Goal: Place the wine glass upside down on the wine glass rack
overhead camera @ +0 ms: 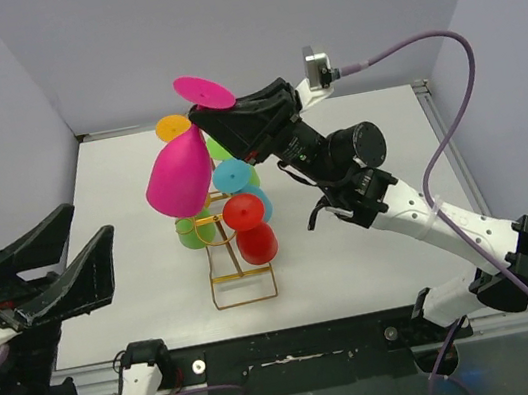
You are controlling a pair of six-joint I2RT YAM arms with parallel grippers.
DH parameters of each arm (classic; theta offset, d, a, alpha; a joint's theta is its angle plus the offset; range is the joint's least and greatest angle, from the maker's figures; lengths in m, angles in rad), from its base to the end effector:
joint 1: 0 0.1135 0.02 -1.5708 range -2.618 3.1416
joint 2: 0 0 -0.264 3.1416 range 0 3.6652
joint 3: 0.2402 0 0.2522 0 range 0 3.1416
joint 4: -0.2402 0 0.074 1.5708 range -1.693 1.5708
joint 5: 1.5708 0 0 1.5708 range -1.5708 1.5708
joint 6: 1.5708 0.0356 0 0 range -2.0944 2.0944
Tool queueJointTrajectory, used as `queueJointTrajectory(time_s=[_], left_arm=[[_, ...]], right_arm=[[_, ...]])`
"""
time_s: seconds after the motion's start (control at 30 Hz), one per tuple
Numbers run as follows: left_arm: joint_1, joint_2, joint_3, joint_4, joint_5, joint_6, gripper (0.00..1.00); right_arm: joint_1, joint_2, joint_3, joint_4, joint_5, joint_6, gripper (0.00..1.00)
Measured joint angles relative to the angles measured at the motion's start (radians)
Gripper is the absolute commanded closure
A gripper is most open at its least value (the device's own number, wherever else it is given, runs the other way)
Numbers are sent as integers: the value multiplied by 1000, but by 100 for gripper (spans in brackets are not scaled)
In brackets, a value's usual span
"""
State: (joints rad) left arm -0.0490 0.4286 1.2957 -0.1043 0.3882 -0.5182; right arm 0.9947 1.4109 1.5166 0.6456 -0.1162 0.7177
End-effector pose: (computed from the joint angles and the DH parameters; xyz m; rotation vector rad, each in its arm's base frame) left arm -0.0307 -0.0120 0.5227 0.1748 0.8786 -0.6863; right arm 0.1573 0.2498 0.5343 -0.2514 0.9026 1.6504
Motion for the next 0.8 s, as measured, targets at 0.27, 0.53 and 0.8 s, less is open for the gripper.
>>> queueJointTrajectory(time_s=[0.27,0.53,0.8], left_arm=[[-2,167,87,-82,163,-90,38],[-2,259,41,-92,339,-180,38],[-2,260,-38,-3,494,-294,38]], right_arm=[[2,-41,-28,-76,-211,-119,100],[9,-40,-37,-153,-346,-150,100],[15,-36,-37,-183,-420,-158,100]])
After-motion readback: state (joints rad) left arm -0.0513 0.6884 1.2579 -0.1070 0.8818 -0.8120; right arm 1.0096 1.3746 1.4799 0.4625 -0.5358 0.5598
